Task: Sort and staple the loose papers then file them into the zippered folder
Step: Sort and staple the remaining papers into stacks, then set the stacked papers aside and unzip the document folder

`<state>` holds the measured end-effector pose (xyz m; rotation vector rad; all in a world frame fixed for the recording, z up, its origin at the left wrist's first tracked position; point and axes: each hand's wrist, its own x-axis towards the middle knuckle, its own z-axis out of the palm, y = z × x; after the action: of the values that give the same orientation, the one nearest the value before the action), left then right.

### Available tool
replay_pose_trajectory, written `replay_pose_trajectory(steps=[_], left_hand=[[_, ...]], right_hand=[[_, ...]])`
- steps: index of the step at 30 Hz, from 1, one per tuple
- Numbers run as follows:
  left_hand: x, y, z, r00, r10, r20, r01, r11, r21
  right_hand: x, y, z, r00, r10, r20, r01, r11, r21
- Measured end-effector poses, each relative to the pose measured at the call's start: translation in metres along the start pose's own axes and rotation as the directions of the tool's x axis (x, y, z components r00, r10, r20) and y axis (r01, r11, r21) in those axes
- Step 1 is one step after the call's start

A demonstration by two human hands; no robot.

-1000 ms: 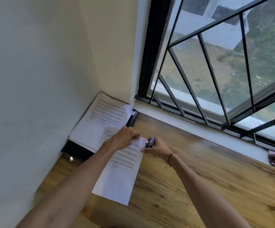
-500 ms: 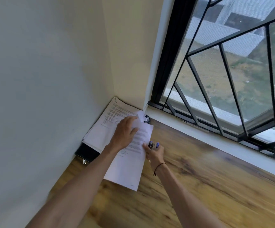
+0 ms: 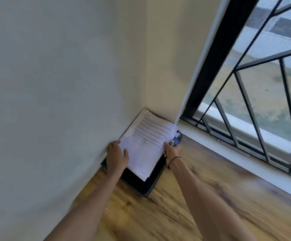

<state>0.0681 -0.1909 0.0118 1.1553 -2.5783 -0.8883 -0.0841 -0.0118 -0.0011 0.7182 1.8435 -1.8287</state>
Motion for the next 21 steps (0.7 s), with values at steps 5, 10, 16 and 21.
replay_pose_trajectory(steps=[5, 10, 16, 21], left_hand=[[-0.02, 0.013, 0.008, 0.937, -0.334, -0.107, 0.3, 0.921, -0.248], [-0.02, 0.028, 0.007, 0.798, -0.603, -0.009, 0.5, 0.67, -0.549], [-0.01, 0.034, 0.001, 0.676, -0.728, 0.113, 0.602, 0.457, -0.655], [-0.025, 0.012, -0.003, 0.59, -0.802, 0.087, 0.683, 0.44, -0.582]], right_hand=[[0.002, -0.006, 0.019, 0.996, -0.005, -0.083, 0.002, 0.999, -0.04], [0.005, 0.002, 0.025, 0.987, -0.006, -0.161, -0.013, 0.993, -0.119], [-0.025, 0.0, 0.031, 0.974, -0.058, -0.22, 0.004, 0.972, -0.236], [-0.04, 0.012, 0.023, 0.963, 0.023, -0.267, -0.091, 0.965, -0.245]])
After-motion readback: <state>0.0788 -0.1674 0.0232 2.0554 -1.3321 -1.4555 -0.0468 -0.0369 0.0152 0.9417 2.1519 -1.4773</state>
